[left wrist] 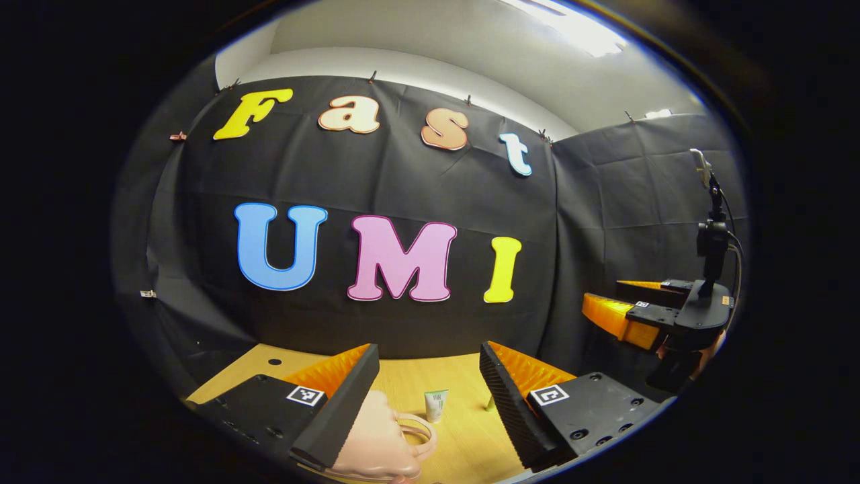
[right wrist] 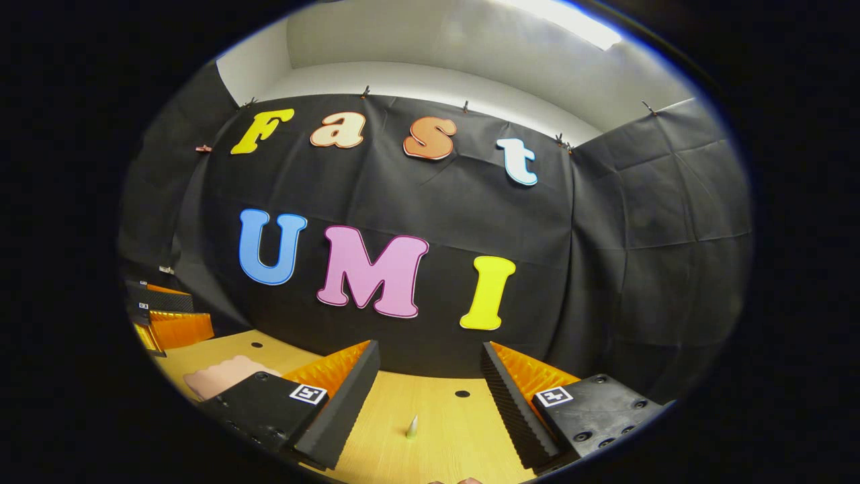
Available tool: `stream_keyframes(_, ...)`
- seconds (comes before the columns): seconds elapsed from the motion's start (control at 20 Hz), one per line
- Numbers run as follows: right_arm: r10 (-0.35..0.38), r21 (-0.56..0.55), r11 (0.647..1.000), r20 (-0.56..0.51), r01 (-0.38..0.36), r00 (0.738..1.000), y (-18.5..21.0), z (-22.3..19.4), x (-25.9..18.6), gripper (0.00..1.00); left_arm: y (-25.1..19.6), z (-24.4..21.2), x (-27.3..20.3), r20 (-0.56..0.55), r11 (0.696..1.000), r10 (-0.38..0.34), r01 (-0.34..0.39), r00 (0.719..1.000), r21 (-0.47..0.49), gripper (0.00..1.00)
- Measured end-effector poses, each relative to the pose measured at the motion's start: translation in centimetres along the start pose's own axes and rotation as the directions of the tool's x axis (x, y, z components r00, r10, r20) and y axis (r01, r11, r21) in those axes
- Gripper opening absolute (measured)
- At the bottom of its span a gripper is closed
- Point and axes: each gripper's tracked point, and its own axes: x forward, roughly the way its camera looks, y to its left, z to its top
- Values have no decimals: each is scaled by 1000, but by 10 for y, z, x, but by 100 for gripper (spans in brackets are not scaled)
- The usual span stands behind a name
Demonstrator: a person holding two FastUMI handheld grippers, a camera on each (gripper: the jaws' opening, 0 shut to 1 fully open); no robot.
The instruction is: First open the suitcase, pack the skin care products into it, and then close the suitcase.
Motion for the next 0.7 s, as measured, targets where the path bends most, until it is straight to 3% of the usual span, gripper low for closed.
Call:
stream_keyframes(0.3,19,-3,1000,5,-19,1000,13,3,4,96,2,-12,3,-35,999,-23,22,999,-33,95)
stream_keyframes(0.45,15,-13,1000,0,-15,1000,7,2,7,96,-12,-34,15,-100,994,-95,88,990,-70,95)
stream_keyframes(0.7,-18,-14,1000,4,18,1000,-22,-4,5,96,-25,-106,58,-351,986,-145,106,925,-126,96)
